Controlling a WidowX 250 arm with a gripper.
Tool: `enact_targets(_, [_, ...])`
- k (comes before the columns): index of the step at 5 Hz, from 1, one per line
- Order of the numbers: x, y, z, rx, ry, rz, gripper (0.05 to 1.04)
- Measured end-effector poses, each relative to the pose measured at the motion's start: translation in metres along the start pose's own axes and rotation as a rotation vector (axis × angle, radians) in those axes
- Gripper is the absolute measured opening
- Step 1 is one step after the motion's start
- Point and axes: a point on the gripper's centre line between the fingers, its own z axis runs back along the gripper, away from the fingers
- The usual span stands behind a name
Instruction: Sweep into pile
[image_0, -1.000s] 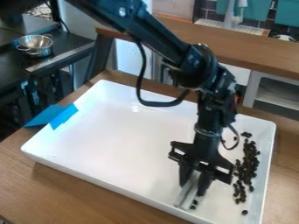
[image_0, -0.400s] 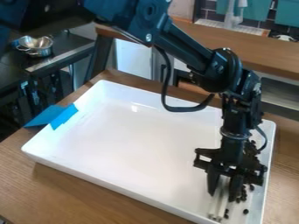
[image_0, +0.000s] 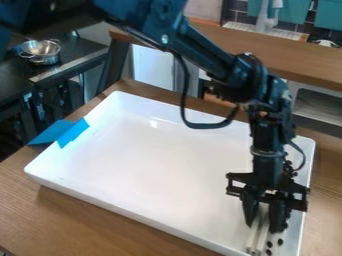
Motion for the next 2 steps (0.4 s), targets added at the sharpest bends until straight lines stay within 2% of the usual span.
enact_targets(1, [0.005,0.036,0.037,-0.058,0.001,0.046,0.380])
enact_targets(2, [0.010,0.079,0.071,-0.068,0.019,0.054,0.380])
